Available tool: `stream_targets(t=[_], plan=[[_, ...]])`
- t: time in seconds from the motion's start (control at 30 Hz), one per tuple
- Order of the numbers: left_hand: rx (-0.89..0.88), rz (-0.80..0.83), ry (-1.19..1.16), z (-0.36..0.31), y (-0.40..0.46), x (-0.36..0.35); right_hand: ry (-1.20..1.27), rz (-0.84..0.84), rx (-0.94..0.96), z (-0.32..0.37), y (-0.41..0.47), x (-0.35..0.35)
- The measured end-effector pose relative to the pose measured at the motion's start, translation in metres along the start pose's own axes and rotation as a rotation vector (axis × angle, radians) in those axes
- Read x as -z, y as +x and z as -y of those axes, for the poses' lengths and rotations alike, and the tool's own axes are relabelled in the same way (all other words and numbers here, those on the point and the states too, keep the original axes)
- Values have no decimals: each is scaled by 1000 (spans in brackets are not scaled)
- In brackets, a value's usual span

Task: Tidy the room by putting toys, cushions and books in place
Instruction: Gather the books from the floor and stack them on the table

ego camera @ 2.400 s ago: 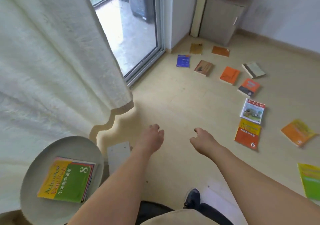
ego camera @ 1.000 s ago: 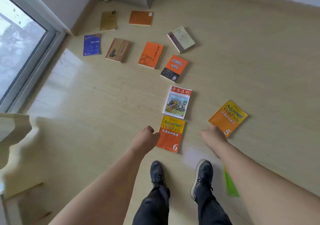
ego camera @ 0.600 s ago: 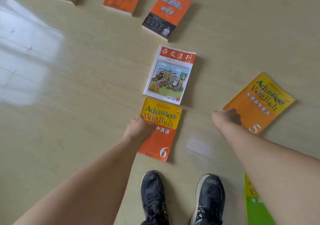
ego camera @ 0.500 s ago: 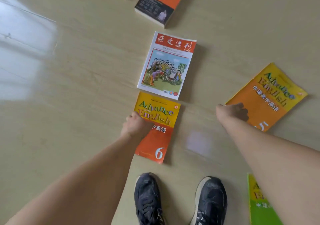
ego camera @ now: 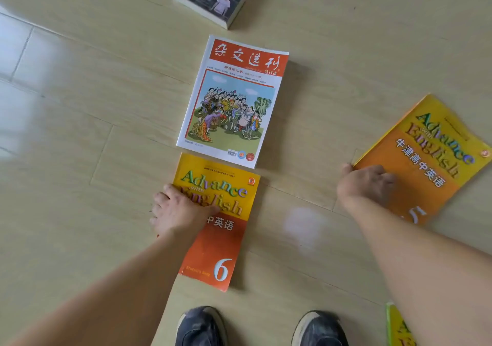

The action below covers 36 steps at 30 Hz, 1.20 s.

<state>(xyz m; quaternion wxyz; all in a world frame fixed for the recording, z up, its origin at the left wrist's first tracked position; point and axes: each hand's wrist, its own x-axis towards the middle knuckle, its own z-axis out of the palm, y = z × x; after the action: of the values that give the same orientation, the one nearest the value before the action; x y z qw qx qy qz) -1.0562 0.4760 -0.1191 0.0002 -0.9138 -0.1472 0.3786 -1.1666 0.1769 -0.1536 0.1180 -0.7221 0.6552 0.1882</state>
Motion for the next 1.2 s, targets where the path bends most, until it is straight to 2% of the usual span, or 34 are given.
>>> stream_targets(t=[0.13,0.27,0.4,0.57,0.77,0.87,1.0,1.1,1.2], plan=[[21,8,35,-2,1,8,17,42,-37,4,-6,5],[19,28,-52,6,4,14,1,124,-66,2,-25,10],[-162,137,-6,11,-27,38,-60,263,98,7,-86,20],[-215,246,-191,19,-99,103,-103,372,203,14,-178,88],[-236,205,-389,67,-212,247,-201,400,427,6,-290,246],[-218,183,-524,111,-300,333,-307,458,577,-6,-364,340],[-218,128,-621,188,-419,435,-290,520,803,-28,-473,463],[-220,66,-666,251,-505,485,-325,493,995,-47,-555,540],[-196,15,-738,313,-566,506,-353,459,1135,-53,-627,585]])
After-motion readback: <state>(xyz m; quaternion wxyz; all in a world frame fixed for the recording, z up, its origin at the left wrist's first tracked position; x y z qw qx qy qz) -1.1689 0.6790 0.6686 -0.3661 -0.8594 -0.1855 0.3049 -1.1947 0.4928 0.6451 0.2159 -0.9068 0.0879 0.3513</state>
